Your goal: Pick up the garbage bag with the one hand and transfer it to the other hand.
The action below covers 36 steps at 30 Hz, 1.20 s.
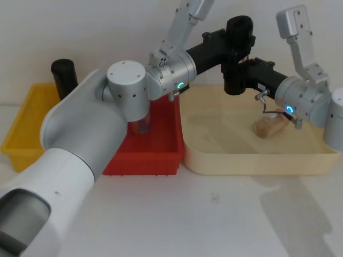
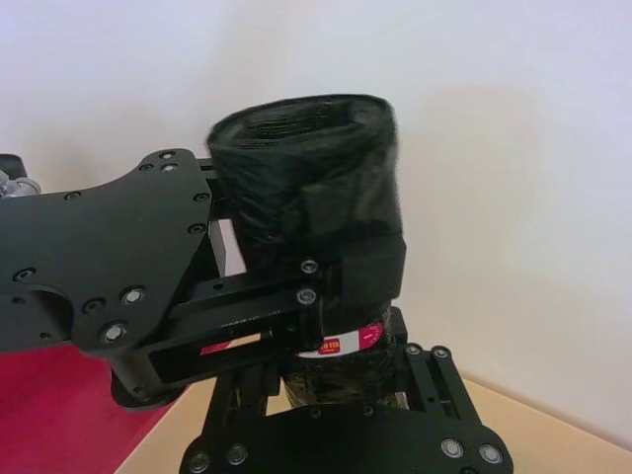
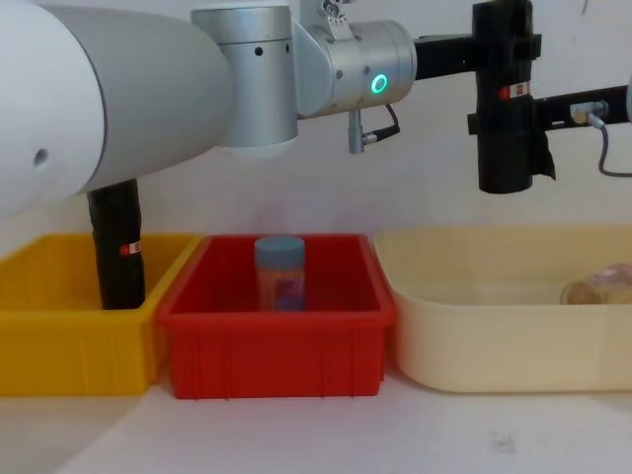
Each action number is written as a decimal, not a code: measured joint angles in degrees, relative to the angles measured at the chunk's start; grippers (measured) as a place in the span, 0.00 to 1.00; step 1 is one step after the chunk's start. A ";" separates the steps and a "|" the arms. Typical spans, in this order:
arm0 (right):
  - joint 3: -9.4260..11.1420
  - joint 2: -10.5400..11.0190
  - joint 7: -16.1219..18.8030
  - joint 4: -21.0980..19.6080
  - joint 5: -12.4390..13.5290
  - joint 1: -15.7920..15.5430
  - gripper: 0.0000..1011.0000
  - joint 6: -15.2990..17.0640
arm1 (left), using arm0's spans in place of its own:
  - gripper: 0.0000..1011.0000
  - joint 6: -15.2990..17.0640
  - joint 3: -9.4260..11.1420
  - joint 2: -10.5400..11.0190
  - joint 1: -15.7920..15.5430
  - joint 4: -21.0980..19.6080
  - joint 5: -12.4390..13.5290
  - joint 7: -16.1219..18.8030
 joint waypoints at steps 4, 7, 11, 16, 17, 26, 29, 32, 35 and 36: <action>0.00 -0.02 0.00 0.02 0.00 0.01 0.58 -0.01 | 0.56 0.00 0.00 0.00 0.00 0.00 0.00 0.00; 0.06 -0.04 -0.03 0.04 -0.07 0.02 0.58 -0.04 | 0.68 0.00 0.00 0.00 0.00 0.00 0.00 0.00; 0.32 -0.12 -0.37 0.08 -0.23 -0.01 0.58 -0.06 | 0.79 0.00 0.00 0.00 0.00 0.00 0.00 0.00; 0.89 -0.27 -1.47 0.30 -0.53 -0.03 0.58 0.06 | 0.91 0.00 0.00 0.00 0.00 0.00 0.00 0.00; 1.16 -0.32 -1.90 0.42 -0.63 -0.03 0.58 0.23 | 0.93 0.00 0.00 0.00 0.00 0.00 0.00 0.00; 3.10 -0.29 -4.65 1.82 -1.14 0.46 0.58 1.61 | 0.99 0.00 0.00 0.00 0.00 0.00 0.00 0.00; 3.67 -0.21 -5.35 2.42 -1.33 0.72 0.58 2.10 | 0.99 0.00 -0.01 0.00 0.00 0.00 0.00 0.00; 4.16 -0.14 -5.90 2.95 -1.46 0.93 0.66 2.47 | 0.99 0.00 0.00 0.00 0.01 0.00 0.00 0.00; 4.53 -0.10 -6.28 3.34 -1.57 1.08 0.74 2.75 | 0.99 0.00 -0.01 0.00 0.00 0.00 0.00 0.00; 4.60 -0.09 -6.39 3.41 -1.59 1.11 0.76 2.81 | 0.99 0.00 0.00 0.00 0.00 -0.01 0.00 0.00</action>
